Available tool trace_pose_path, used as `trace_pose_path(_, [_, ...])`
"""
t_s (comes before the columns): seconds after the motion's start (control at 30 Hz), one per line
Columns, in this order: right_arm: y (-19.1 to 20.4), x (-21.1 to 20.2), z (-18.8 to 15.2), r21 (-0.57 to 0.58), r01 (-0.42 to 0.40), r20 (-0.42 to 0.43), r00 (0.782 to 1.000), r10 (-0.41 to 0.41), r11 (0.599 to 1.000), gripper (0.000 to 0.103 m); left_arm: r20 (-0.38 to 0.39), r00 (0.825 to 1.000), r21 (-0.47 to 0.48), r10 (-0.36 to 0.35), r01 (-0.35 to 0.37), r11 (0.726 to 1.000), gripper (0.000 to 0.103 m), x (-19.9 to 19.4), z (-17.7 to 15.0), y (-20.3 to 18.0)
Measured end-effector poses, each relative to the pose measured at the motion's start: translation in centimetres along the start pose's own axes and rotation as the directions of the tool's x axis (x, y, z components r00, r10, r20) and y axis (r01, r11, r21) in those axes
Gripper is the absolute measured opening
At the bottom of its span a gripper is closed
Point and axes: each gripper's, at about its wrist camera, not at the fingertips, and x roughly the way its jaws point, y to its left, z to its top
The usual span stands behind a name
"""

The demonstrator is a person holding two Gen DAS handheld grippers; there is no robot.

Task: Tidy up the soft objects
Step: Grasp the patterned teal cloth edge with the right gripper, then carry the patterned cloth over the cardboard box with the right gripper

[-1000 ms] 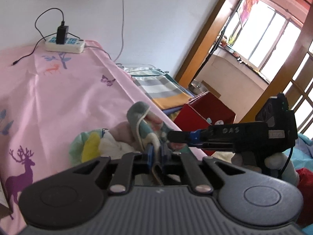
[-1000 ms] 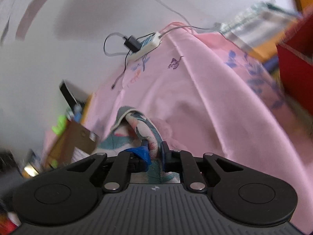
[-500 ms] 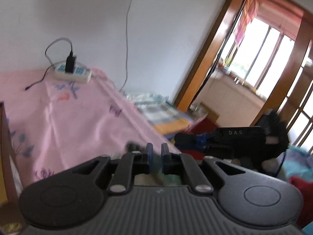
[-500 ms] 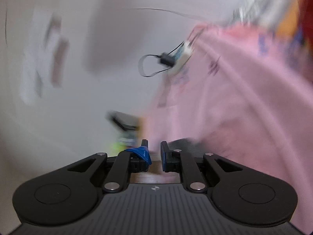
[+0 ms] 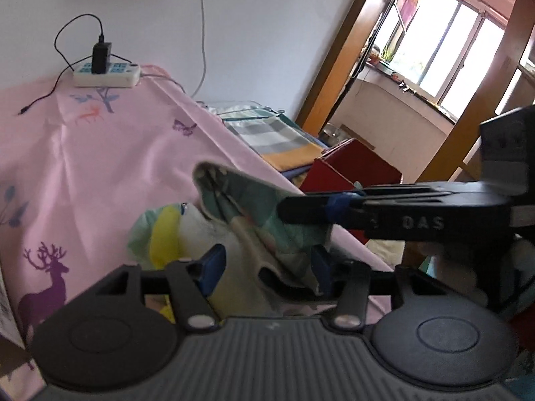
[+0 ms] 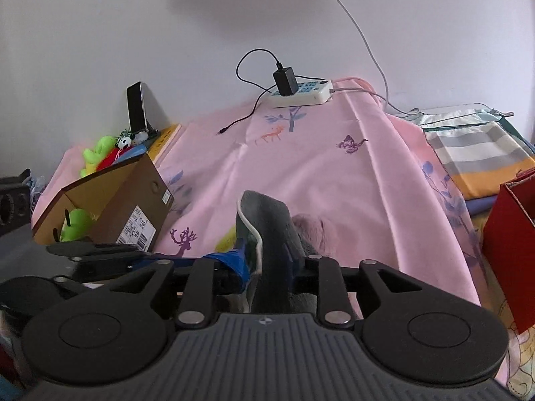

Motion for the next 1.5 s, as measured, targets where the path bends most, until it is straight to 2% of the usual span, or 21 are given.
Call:
trace_pose_path(0.03, [0.0,-0.1,-0.1,-0.006,0.012,0.002,1.0,-0.012,1.0,0.006,0.005,1.0,-0.008,0.015,-0.015,1.0,0.052,0.4,0.1,0.1])
trace_pose_path(0.07, [-0.1,0.1,-0.4,0.001,0.019,0.001,1.0,-0.019,1.0,0.006,-0.001,1.0,-0.019,0.013,-0.013,1.0,0.037,0.9,0.2,0.2])
trace_pose_path(0.1, [-0.4,0.5,-0.4,0.022,0.017,-0.006,1.0,-0.016,1.0,0.006,-0.005,1.0,-0.028,0.005,-0.005,1.0,0.03,1.2,0.4,0.2])
trace_pose_path(0.13, [-0.9,0.9,-0.4,0.055,0.005,-0.028,1.0,-0.003,0.998,0.006,0.003,1.0,-0.028,0.013,-0.013,1.0,0.015,1.4,0.5,0.2])
trace_pose_path(0.2, [-1.6,2.1,-0.6,0.105,-0.003,-0.074,0.997,0.011,0.994,0.006,0.022,1.0,-0.033,0.015,-0.014,0.999,0.008,1.4,0.8,0.2])
trace_pose_path(0.23, [-1.7,2.3,-0.8,0.11,0.018,-0.09,0.996,-0.008,0.994,0.006,0.036,0.999,-0.043,0.009,-0.007,0.999,0.0,1.3,0.9,0.3])
trace_pose_path(0.3, [-2.6,2.6,-1.0,0.155,-0.004,-0.079,0.997,0.016,0.988,0.005,0.076,0.997,-0.073,-0.018,0.023,0.997,0.0,0.9,1.3,0.5])
trace_pose_path(0.4, [-4.6,2.2,-0.8,0.291,-0.126,-0.048,0.988,0.146,0.948,0.0,0.136,0.99,-0.067,-0.042,0.051,0.996,0.0,0.3,2.3,-0.2])
trace_pose_path(0.5, [-5.4,1.3,-0.1,0.353,-0.21,0.017,0.976,0.218,0.912,0.0,0.182,0.981,-0.051,-0.064,0.074,0.996,0.0,-0.7,3.4,-1.0])
trace_pose_path(0.6, [-6.2,0.3,0.4,0.444,-0.331,0.112,0.943,0.315,0.833,0.0,0.243,0.967,-0.038,-0.08,0.091,0.995,0.0,-2.8,5.0,-1.3])
trace_pose_path(0.67, [-6.0,-0.1,1.3,0.464,-0.413,0.16,0.909,0.384,0.784,0.0,0.284,0.955,-0.021,-0.084,0.094,0.995,0.0,-4.6,5.9,-1.4])
trace_pose_path(0.77, [-4.3,-0.1,3.0,0.427,-0.486,0.198,0.873,0.445,0.763,0.0,0.336,0.939,-0.012,-0.072,0.081,0.997,0.0,-7.4,6.9,-1.0])
trace_pose_path(0.9, [-0.7,1.5,5.8,0.375,-0.574,0.216,0.818,0.533,0.728,0.0,0.402,0.915,-0.017,-0.008,0.016,1.0,0.0,-11.3,7.4,0.1])
trace_pose_path(1.13, [8.3,7.0,9.4,0.324,-0.684,0.163,0.721,0.674,0.654,0.0,0.488,0.855,-0.102,0.174,-0.142,0.985,0.0,-19.3,6.0,4.4])
trace_pose_path(1.27, [14.4,10.6,9.4,0.318,-0.712,0.096,0.681,0.726,0.626,0.0,0.488,0.822,-0.182,0.295,-0.235,0.955,0.0,-23.6,4.3,7.9])
trace_pose_path(1.43, [22.0,14.3,8.5,0.312,-0.735,0.006,0.635,0.772,0.602,0.0,0.471,0.782,-0.262,0.409,-0.319,0.911,0.0,-28.7,1.3,11.6])
trace_pose_path(1.5, [24.8,16.0,7.9,0.342,-0.74,-0.027,0.608,0.793,0.579,0.0,0.464,0.767,-0.292,0.444,-0.341,0.894,0.0,-30.4,0.4,13.0])
